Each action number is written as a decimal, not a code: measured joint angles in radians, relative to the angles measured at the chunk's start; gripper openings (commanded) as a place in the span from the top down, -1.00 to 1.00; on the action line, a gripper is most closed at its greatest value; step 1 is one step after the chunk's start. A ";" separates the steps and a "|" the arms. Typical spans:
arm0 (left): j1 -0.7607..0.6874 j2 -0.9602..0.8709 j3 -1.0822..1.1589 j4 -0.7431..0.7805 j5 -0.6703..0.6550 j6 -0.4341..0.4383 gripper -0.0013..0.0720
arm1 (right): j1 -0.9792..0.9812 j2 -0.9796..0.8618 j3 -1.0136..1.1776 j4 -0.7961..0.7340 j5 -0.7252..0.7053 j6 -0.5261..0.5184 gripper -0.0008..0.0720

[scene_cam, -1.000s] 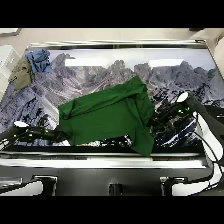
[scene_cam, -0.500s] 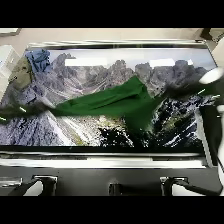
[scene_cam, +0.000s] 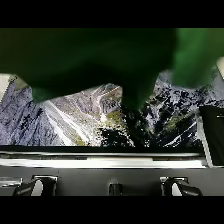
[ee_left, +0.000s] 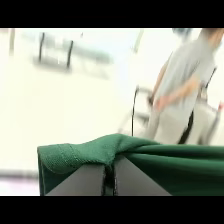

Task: Fold the clothes and pants, and hang the long-sleeved shirts on hangers.

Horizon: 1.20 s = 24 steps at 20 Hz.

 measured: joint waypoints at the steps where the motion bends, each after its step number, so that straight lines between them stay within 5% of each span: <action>1: 0.000 0.009 0.019 0.000 0.012 -0.007 0.89 | 0.000 0.020 0.004 -0.016 -0.021 0.003 0.89; 5: 0.001 -0.029 0.060 -0.002 -0.034 -0.028 0.89 | -0.002 0.014 0.012 -0.043 -0.047 0.012 0.89; 10: -0.013 -0.248 -0.044 0.013 -0.292 -0.024 0.89 | 0.000 -0.230 -0.038 -0.003 0.277 0.034 0.89; 13: -0.060 -0.433 -0.227 0.025 -0.290 0.000 0.88 | 0.004 -0.468 -0.135 0.044 0.352 0.041 0.89; 19: -0.153 -0.843 -0.311 -0.023 -0.111 0.021 0.88 | 0.071 -0.885 -0.208 0.246 0.170 0.127 0.89; 24: -0.189 -1.049 -0.214 -0.097 -0.032 0.024 0.88 | 0.094 -1.017 -0.216 0.375 -0.007 0.172 0.89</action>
